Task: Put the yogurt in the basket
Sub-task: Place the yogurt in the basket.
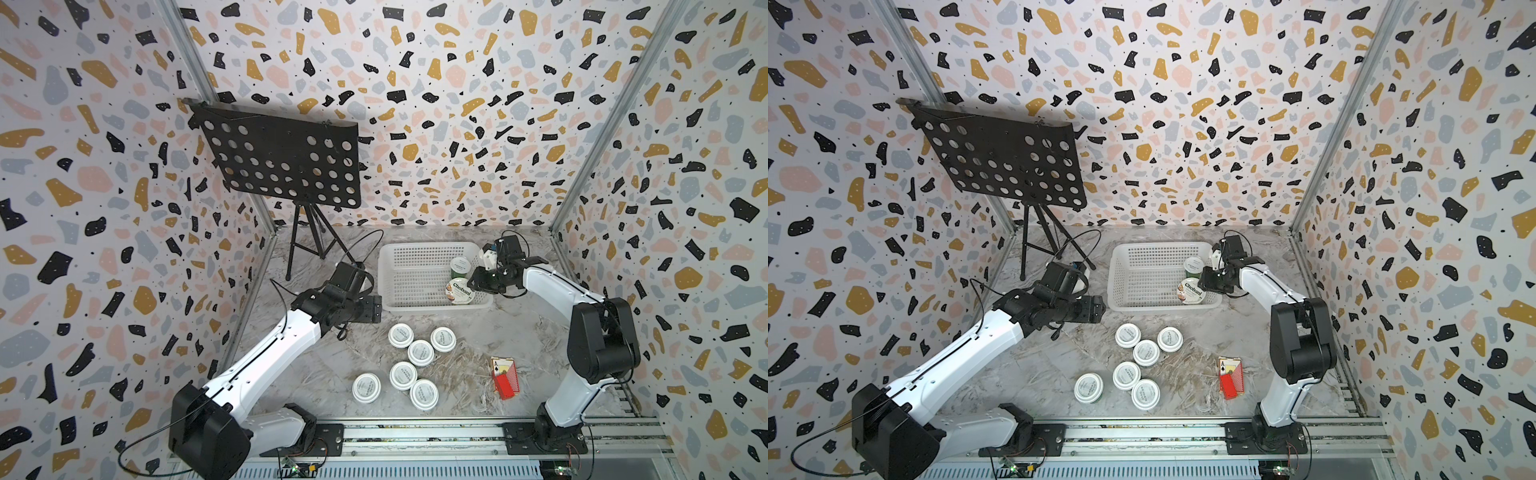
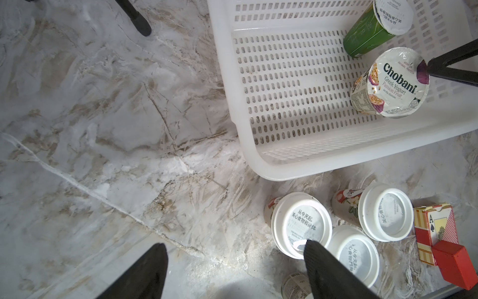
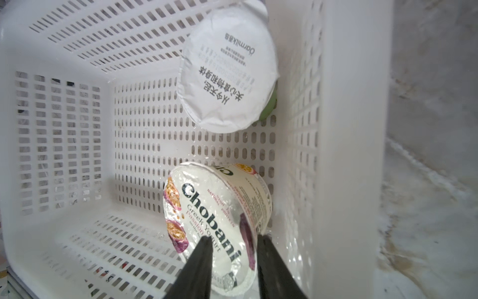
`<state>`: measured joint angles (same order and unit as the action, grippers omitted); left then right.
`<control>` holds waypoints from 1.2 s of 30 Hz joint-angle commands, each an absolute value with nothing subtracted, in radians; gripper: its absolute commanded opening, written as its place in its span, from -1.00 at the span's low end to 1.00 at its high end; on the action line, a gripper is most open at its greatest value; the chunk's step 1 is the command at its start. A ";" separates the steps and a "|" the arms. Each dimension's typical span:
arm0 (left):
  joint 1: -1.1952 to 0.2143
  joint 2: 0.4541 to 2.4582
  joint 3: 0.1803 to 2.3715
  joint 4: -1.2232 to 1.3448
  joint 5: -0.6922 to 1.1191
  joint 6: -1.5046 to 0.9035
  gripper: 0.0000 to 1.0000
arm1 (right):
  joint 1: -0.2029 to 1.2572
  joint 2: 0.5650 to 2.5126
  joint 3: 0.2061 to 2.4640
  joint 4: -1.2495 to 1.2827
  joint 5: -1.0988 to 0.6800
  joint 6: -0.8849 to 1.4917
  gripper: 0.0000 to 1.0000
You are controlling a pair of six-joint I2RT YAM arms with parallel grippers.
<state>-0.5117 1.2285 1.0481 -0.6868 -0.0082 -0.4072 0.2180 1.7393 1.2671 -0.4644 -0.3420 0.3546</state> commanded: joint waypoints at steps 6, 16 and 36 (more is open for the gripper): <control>-0.514 1.224 1.078 -0.669 -0.014 -0.400 0.73 | 0.285 1.653 1.329 -0.545 -0.229 0.299 -0.23; -0.512 1.206 1.057 -0.669 -0.037 -0.393 0.74 | 0.461 1.704 1.401 -0.607 0.016 0.190 0.06; -0.505 1.184 1.045 -0.668 -0.044 -0.384 0.75 | 0.538 1.842 1.462 -0.650 0.254 0.067 0.82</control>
<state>-0.5114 1.2053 1.0477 -0.6868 -0.0353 -0.4034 0.5316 1.8572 1.4277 -0.6224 0.2115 0.0830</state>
